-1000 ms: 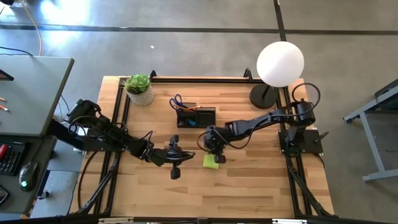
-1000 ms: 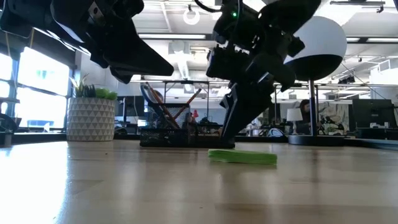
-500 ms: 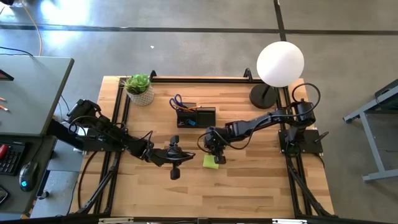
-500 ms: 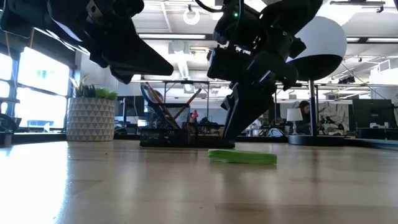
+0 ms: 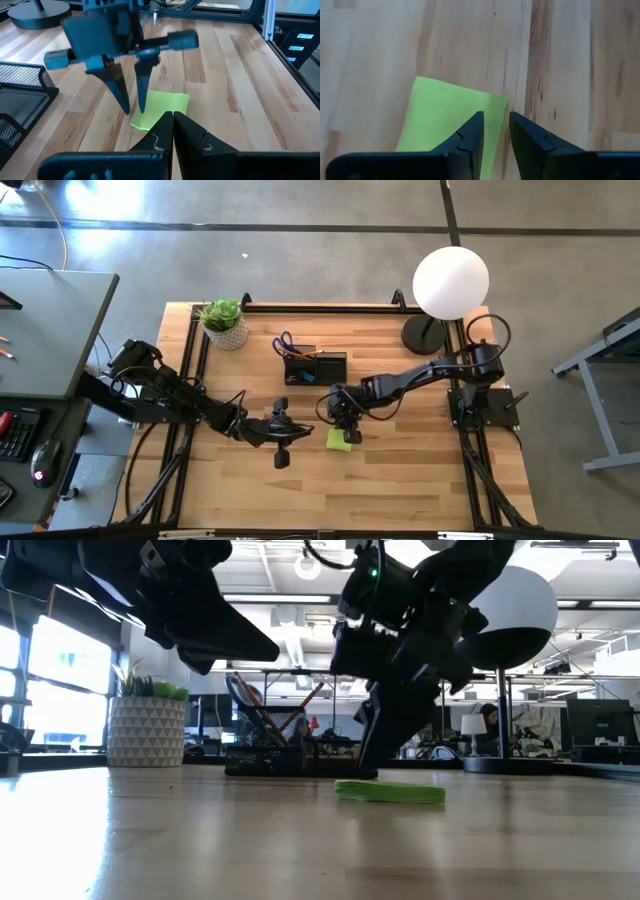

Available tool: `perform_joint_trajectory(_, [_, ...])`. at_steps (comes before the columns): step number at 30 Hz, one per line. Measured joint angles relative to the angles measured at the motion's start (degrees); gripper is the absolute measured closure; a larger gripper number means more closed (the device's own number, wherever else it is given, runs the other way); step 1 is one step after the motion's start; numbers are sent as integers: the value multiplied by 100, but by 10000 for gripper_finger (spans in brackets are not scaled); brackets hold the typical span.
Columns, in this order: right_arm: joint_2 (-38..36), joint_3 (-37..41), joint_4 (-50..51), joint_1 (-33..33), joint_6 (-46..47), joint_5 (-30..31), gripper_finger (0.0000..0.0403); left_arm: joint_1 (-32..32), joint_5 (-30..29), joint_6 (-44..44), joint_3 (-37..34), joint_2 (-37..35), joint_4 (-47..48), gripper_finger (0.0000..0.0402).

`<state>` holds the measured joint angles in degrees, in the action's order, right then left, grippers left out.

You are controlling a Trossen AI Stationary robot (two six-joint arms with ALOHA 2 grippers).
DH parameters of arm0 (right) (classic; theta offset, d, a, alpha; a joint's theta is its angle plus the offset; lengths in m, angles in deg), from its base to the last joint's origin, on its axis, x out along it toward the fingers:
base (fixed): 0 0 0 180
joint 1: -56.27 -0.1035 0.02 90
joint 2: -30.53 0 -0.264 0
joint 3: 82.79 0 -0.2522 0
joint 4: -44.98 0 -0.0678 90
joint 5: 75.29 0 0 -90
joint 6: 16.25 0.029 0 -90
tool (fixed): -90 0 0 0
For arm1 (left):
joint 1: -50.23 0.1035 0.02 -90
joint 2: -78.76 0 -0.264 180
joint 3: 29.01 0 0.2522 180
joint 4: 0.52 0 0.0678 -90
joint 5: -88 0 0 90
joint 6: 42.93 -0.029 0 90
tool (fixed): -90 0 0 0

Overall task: Pick and place office supplies into organizer
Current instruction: Put the green sticky notes into the black desk organizer

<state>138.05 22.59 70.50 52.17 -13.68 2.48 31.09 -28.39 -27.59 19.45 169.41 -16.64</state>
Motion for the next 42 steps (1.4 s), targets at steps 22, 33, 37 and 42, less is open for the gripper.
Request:
perform_joint_trajectory(22, [472,-459,387,-2,-153,-64,315,-2,26,0,0,-2,55,399])
perform_joint_trajectory(33, [521,-454,385,0,-291,-159,319,0,26,0,0,-2,133,399])
perform_joint_trajectory(37, [525,-452,390,0,-371,-153,348,-1,26,-2,0,-2,139,399])
perform_joint_trajectory(42, [472,-441,406,33,-455,-186,397,-2,26,-2,0,-2,140,399])
